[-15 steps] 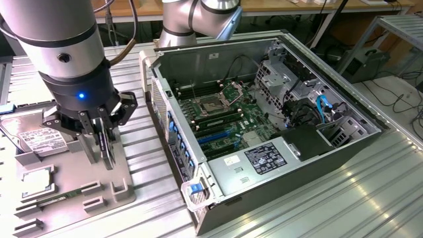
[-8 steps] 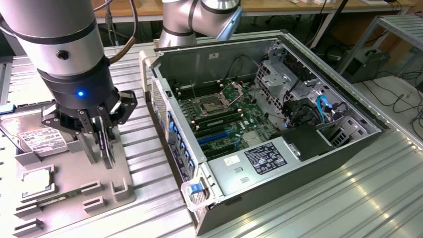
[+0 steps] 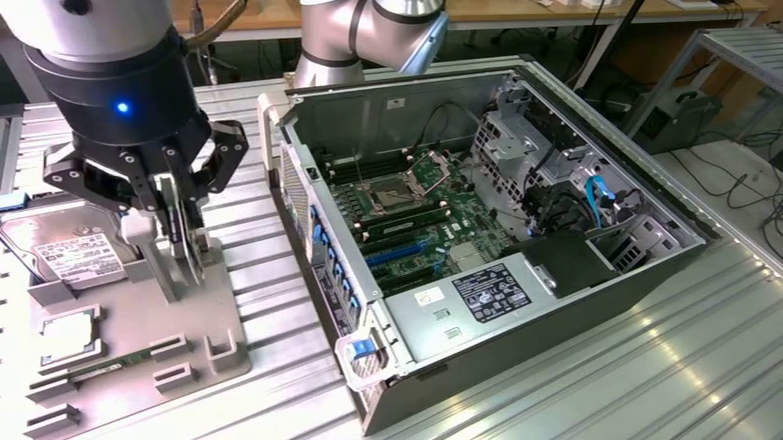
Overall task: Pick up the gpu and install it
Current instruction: 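Pick up the gpu and move the gpu toward the slot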
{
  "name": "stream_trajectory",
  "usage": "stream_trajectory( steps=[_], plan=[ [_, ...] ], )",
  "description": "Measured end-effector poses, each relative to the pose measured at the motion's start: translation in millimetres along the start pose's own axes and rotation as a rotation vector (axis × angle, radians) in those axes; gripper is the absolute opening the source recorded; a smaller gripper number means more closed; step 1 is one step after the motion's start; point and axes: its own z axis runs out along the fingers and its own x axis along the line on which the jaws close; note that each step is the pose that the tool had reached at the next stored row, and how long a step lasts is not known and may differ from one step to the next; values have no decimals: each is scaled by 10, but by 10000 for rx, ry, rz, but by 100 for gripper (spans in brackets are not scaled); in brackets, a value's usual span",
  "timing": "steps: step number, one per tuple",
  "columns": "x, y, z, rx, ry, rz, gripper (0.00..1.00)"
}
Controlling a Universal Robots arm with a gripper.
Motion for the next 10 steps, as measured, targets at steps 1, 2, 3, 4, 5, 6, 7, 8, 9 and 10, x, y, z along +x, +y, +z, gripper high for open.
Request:
stream_trajectory(
  steps=[1, 2, 3, 4, 5, 6, 7, 8, 9, 10],
  plan=[
    [-3, 7, -132, -1, -1, 0, 28],
    [-4, 9, -187, 0, -1, 0, 28],
    [-6, 14, -268, -1, -1, 0, 28],
    [-8, 18, -353, -1, -1, 0, 28],
    [-9, 21, -410, -2, -2, 0, 28],
    [-10, 21, -424, -1, -1, 0, 28],
    [-10, 22, -431, -1, -1, 0, 28],
    [-10, 22, -438, -1, -1, 0, 28],
    [-10, 22, -443, -3, -1, 0, 28],
    [-10, 23, -448, -3, -1, 0, 28]
  ],
)
